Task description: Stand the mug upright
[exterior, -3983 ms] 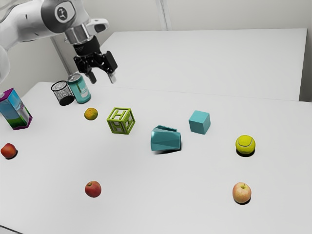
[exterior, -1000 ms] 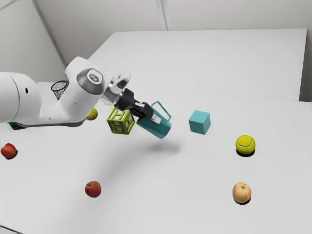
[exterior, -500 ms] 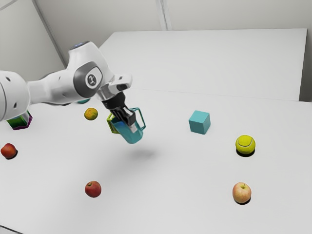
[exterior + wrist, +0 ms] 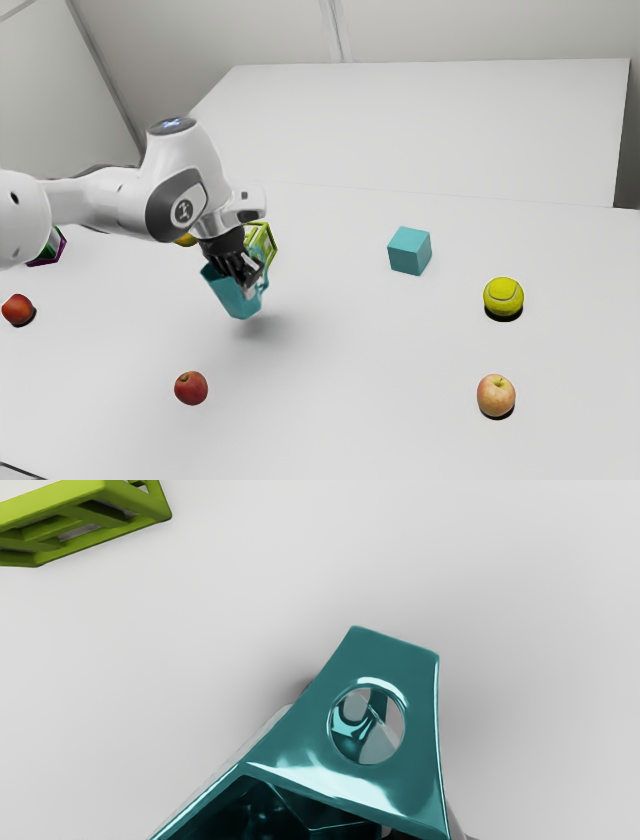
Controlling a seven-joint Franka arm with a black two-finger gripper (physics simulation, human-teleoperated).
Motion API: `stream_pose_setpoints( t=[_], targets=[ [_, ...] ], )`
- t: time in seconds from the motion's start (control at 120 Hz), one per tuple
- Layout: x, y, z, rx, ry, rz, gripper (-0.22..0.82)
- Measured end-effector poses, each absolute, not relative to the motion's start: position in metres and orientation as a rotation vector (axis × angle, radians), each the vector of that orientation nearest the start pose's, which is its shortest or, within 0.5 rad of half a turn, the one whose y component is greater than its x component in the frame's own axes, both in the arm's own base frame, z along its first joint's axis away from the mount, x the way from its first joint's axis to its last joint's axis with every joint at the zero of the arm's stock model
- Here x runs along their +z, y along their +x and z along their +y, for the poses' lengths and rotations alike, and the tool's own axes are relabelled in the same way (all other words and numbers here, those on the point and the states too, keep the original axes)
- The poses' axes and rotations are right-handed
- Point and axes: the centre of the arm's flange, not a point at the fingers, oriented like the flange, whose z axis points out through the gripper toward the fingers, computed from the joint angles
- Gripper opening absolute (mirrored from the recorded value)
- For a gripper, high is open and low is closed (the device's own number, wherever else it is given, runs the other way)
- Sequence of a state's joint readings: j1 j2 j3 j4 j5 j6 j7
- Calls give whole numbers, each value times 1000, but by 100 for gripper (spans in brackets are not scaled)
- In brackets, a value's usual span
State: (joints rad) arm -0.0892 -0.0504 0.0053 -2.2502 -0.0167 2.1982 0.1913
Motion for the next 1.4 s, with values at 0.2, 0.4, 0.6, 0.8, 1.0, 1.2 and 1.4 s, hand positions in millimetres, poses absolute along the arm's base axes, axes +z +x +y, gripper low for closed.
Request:
stream_pose_setpoints(
  t=[0.2, 0.4, 0.6, 0.8, 1.0, 1.2, 1.4],
  targets=[
    [372, 508, -45, -103, -3099, 364, -18],
    [366, 502, -48, -170, -3098, 307, -17],
    [358, 497, -49, -173, -3104, 252, -17],
    [349, 493, -47, -154, -3110, 198, -17],
    [340, 494, -48, -132, -3114, 163, -17],
    [329, 494, -47, -101, -3116, 135, -17],
    [332, 494, -49, -108, -3122, 114, -6]
  ],
)
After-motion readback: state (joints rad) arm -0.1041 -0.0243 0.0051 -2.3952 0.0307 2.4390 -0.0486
